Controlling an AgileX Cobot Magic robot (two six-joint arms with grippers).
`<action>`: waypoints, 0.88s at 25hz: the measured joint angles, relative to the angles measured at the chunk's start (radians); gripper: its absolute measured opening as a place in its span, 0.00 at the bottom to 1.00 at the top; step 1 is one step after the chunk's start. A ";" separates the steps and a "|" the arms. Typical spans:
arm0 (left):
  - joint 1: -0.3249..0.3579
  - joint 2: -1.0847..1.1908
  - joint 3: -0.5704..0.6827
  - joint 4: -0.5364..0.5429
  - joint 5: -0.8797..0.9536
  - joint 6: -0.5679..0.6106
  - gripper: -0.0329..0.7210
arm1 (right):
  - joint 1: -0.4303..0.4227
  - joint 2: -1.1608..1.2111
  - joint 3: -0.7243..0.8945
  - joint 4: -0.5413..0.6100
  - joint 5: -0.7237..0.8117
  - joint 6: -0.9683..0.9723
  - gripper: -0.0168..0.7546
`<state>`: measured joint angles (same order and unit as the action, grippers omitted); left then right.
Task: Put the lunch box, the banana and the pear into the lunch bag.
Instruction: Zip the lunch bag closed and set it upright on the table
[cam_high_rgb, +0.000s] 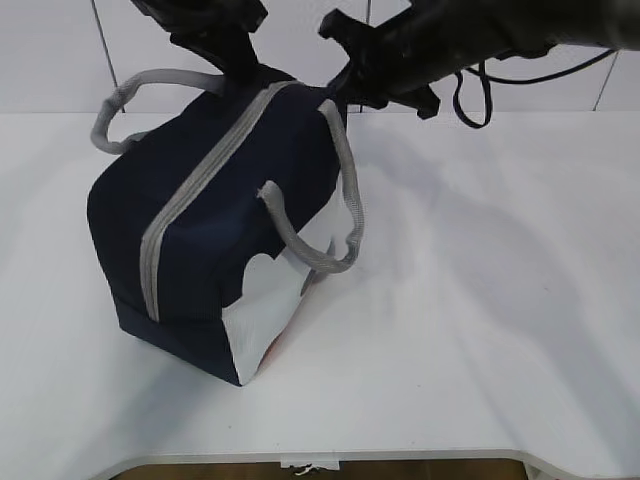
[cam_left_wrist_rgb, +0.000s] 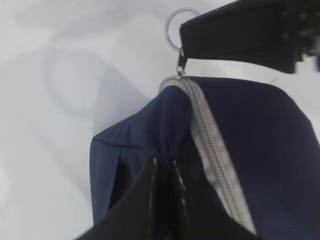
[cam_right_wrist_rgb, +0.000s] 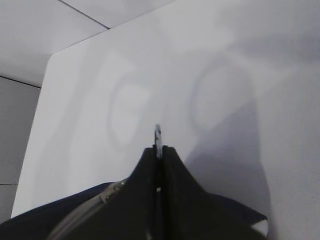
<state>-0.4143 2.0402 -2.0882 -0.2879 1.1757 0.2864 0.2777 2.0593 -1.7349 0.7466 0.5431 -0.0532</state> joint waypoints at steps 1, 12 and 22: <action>0.000 -0.002 0.000 0.000 0.005 0.002 0.06 | 0.000 0.012 0.000 0.000 0.002 0.000 0.02; 0.000 -0.032 0.004 0.009 0.031 0.007 0.06 | -0.010 0.086 -0.008 0.023 0.012 0.000 0.02; 0.000 -0.021 0.004 0.016 0.004 0.008 0.06 | -0.022 0.099 -0.084 0.001 0.076 -0.091 0.10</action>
<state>-0.4143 2.0195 -2.0841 -0.2723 1.1798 0.2941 0.2553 2.1582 -1.8189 0.7476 0.6188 -0.1445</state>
